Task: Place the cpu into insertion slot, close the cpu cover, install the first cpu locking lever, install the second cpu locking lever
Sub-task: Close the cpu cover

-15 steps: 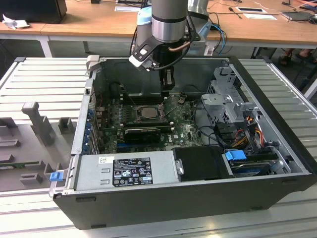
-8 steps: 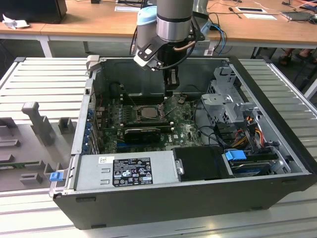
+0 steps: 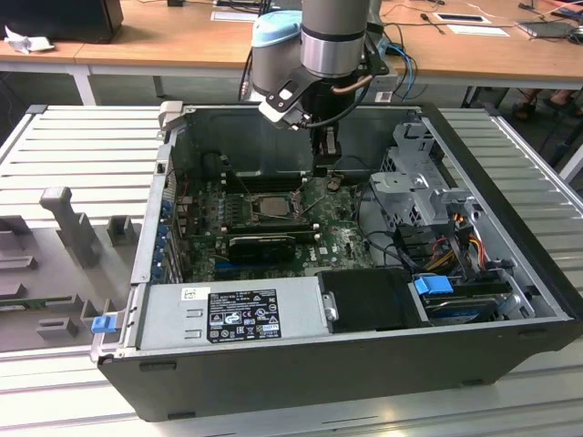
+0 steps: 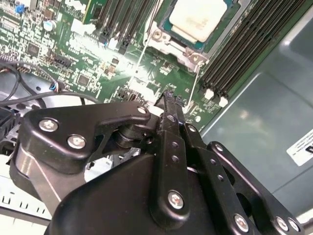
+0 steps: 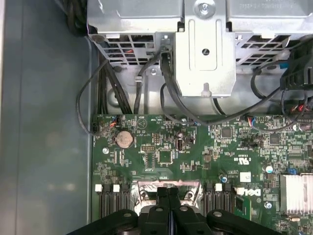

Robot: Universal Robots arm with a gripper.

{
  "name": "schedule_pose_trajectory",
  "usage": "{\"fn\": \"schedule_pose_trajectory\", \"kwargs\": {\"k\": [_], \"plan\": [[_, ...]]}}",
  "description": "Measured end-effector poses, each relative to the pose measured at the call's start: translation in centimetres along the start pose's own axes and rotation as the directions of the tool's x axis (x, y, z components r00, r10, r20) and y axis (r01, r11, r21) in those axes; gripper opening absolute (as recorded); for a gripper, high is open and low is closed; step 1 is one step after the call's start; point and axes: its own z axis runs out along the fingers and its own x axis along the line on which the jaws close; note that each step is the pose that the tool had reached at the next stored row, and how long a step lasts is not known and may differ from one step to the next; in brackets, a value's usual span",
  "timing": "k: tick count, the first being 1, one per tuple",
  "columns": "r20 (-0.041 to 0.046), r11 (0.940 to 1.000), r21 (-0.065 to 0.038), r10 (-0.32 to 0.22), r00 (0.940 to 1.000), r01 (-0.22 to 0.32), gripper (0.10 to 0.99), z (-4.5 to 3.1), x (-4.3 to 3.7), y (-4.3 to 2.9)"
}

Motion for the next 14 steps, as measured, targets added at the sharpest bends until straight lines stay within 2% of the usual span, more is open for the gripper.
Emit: {"fn": "schedule_pose_trajectory", "kwargs": {"k": [5,14], "plan": [[-0.0002,1.0000,0.000,-0.001,1.0000,0.001,0.106,0.06,0.00,0.90],[0.0011,1.0000,0.000,-0.001,1.0000,0.001,0.106,0.33,-0.01,1.67]]}}
